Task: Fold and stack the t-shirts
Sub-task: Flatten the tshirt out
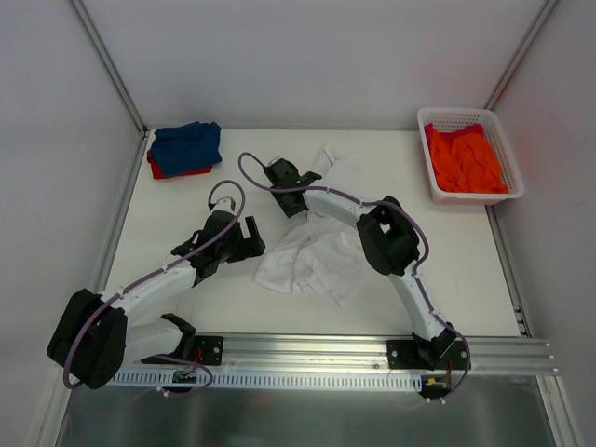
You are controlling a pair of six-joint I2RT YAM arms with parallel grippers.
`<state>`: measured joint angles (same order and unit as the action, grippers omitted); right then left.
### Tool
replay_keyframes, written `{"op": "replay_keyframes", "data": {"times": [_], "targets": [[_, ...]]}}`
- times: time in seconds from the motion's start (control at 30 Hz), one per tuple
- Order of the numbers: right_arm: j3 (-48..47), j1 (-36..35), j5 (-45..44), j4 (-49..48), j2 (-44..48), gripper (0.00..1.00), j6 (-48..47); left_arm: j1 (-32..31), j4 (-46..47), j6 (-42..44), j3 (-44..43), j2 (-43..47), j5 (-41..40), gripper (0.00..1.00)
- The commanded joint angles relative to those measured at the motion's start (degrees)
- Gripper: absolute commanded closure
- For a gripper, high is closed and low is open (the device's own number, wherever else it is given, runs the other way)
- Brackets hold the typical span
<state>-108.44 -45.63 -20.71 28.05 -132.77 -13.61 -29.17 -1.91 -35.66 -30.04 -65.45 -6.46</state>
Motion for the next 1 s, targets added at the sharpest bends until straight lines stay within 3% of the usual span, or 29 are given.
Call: {"op": "replay_keyframes", "data": {"times": [0.0, 0.37, 0.67, 0.97], "targets": [[-0.63, 0.27, -0.12, -1.16, 1.02, 0.53, 0.33, 0.17, 1.47, -0.90, 0.69, 1.29, 0.92, 0.10], [5.17, 0.80, 1.11, -3.44, 4.18, 0.66, 2.71, 0.17, 1.39, -1.17, 0.95, 1.03, 2.15, 0.10], [5.61, 1.33, 2.07, -3.53, 4.98, 0.88, 3.59, 0.16, 1.47, -2.74, 4.28, 2.17, 3.21, 0.11], [5.26, 2.21, 2.78, -3.53, 5.06, 0.94, 3.85, -0.71, 1.39, -6.35, 9.47, 5.50, 5.32, 0.13]]}}
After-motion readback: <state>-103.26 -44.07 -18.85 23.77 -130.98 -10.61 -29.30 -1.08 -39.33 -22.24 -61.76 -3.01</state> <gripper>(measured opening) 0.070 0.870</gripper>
